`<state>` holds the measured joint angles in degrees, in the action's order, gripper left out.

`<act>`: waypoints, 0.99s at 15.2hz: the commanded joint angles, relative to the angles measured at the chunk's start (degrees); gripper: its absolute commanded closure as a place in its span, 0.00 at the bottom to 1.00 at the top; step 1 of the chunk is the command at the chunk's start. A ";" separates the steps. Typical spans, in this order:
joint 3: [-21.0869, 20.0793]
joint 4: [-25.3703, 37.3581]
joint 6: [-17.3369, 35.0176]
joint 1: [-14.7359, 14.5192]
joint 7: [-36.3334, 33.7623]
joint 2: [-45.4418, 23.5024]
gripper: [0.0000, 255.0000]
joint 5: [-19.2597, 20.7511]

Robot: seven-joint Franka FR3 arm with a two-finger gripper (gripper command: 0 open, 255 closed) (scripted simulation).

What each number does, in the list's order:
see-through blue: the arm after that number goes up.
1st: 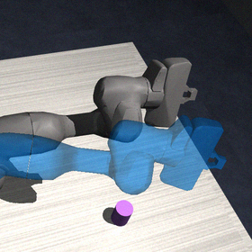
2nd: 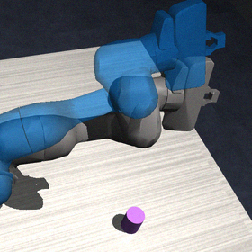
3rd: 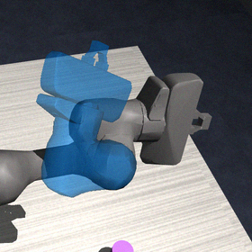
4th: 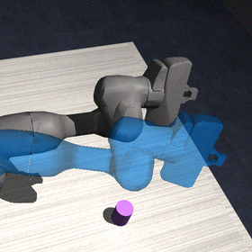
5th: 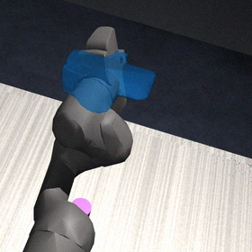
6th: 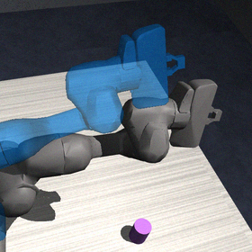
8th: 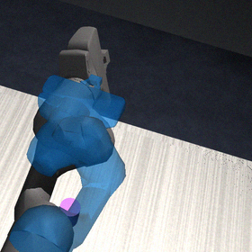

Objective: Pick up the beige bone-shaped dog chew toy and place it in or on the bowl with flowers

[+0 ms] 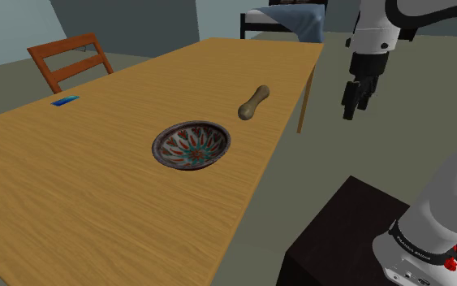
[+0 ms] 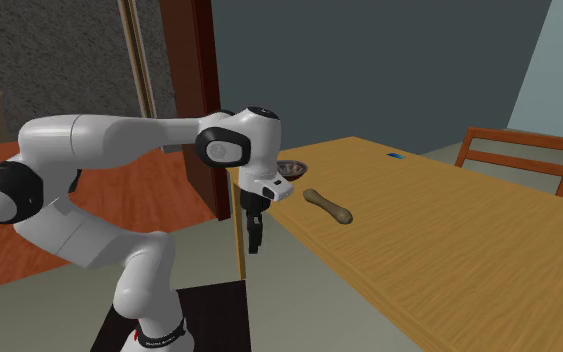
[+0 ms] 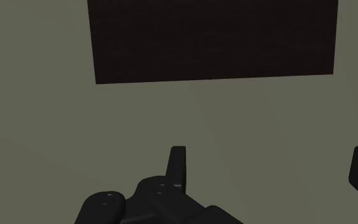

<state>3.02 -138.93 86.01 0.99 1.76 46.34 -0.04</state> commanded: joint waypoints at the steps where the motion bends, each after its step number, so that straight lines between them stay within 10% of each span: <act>1: 0.00 0.00 0.00 0.00 0.00 0.00 0.00 0.00; 15: -17.67 17.23 9.41 7.12 -47.31 -20.37 0.00 -12.30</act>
<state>-13.47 -123.35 94.63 7.50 -41.60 27.78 -12.01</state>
